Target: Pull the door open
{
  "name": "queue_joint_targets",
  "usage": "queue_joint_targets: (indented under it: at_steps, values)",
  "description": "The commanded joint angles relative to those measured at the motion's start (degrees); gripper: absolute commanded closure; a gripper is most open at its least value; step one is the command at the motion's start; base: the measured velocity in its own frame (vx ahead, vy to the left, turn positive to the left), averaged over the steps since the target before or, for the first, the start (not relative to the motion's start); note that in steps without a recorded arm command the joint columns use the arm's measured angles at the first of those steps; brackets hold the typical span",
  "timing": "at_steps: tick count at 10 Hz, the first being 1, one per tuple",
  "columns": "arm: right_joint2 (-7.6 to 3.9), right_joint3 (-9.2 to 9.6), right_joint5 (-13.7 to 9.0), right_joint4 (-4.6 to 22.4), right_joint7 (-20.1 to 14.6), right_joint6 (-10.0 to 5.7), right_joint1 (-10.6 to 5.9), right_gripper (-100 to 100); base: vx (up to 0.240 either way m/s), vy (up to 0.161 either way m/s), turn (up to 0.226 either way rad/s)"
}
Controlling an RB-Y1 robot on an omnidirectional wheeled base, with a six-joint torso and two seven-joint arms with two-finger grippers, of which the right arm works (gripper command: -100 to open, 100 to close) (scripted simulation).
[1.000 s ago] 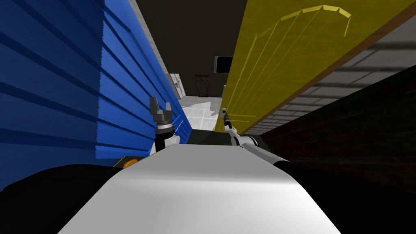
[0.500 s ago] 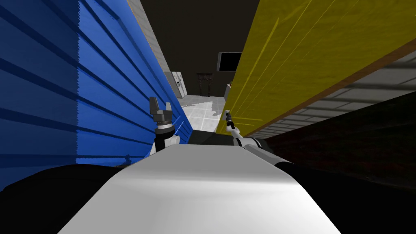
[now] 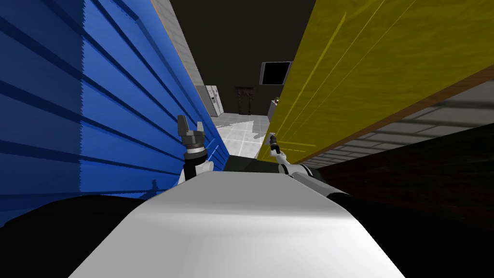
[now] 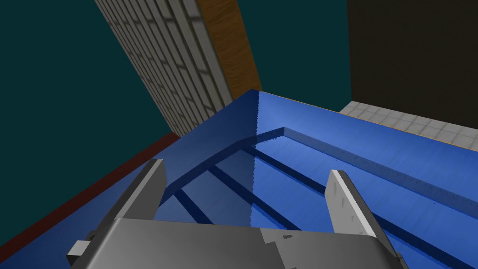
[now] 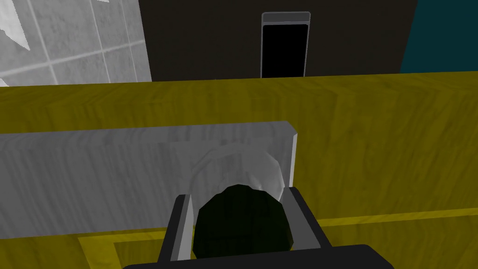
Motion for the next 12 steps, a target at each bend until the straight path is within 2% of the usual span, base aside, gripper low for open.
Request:
queue_joint_targets:
  at_steps: [1, 5, 10, 11, 12]
  values:
    - [0.00, 0.00, 0.00, -0.05, 0.01, 0.08, 0.03, 100, -0.009, -0.002, 0.005]
    - [0.00, 0.00, 0.00, -0.05, 0.01, 0.08, 0.03, 100, -0.002, -0.001, 0.001]
    - [-0.41, 2.85, 1.14, -0.17, -2.69, -0.21, -0.02, 100, -0.174, -0.074, 0.097]
    - [-0.41, 2.85, 1.14, -0.17, -2.69, -0.21, -0.02, 100, -0.145, -0.070, 0.049]
    - [-0.61, 4.21, 1.68, -0.24, -4.01, -0.38, -0.05, 100, -0.209, -0.096, 0.118]
